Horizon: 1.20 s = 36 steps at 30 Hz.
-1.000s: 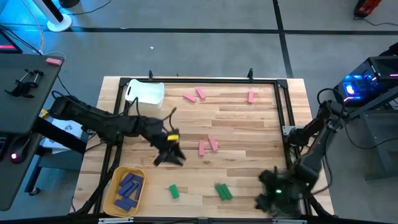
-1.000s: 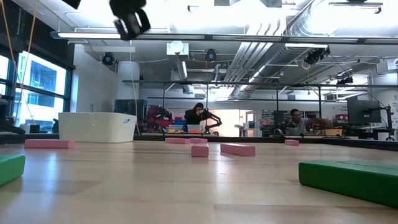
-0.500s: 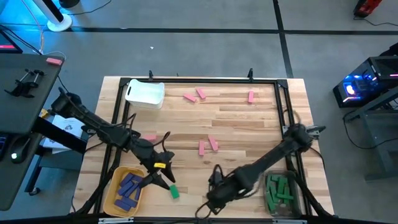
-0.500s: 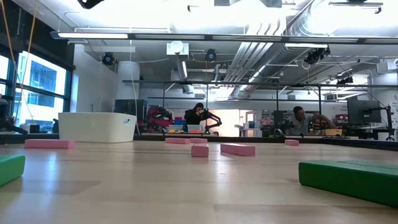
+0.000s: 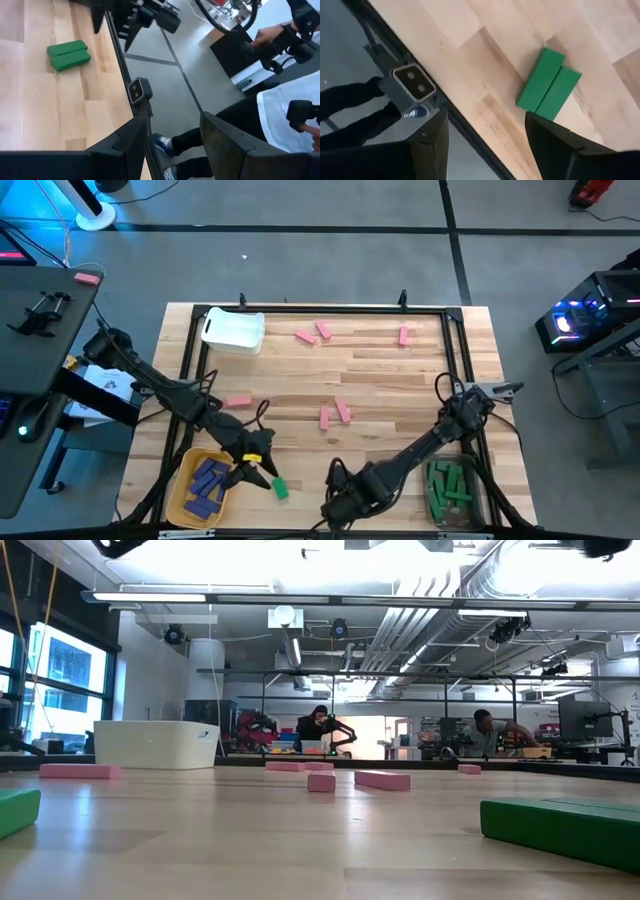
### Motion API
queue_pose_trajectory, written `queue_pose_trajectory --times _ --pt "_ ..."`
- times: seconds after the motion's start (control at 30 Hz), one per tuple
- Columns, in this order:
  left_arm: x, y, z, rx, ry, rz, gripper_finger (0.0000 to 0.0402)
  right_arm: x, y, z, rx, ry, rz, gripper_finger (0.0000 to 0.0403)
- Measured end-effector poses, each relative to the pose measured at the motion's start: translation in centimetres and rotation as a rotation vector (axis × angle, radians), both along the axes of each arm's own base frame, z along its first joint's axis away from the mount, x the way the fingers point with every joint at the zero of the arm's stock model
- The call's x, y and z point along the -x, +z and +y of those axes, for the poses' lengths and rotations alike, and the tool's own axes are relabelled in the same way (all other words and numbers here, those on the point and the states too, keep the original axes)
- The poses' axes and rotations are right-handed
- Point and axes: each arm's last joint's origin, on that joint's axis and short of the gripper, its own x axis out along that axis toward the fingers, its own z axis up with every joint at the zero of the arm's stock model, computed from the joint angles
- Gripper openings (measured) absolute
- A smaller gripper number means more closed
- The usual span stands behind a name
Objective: Sort blocks
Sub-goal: Put the green block into the black bin
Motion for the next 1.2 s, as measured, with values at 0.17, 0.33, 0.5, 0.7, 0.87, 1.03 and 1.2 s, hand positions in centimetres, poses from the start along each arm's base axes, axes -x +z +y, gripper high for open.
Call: queue_pose_trajectory --times 0.17,0.33,0.5,0.7,0.87,1.03,1.2 --pt "0.4 -0.1 -0.7 -0.036 0.042 -0.013 0.0168 -0.1 0.0 -0.1 0.003 0.028 -0.004 0.0195" --pt "1.4 -1.7 -3.0 -0.252 -0.056 0.013 0.0168 0.0 0.0 0.0 -0.025 0.056 0.015 0.0195" --pt "-0.3 -1.5 -5.5 -0.488 -0.199 0.068 0.0182 0.5 0.0 0.2 -0.009 0.066 0.039 0.0195" --pt "-3.5 -3.8 -8.3 -0.706 -0.379 0.089 0.0221 1.6 -0.1 0.8 0.013 0.083 0.091 0.0195" --pt "-4.7 -6.7 -9.4 -0.826 -0.505 0.114 0.0249 2.4 -0.1 1.8 0.000 0.085 0.109 0.0195" --pt "-5.5 -8.6 -8.6 -0.913 -0.517 0.188 0.0259 3.2 -0.1 2.7 -0.003 0.048 0.117 0.0195" --pt "-6.4 -9.9 -7.3 -0.942 -0.513 0.213 0.0260 3.5 -0.1 3.1 0.003 0.011 0.103 0.0195"
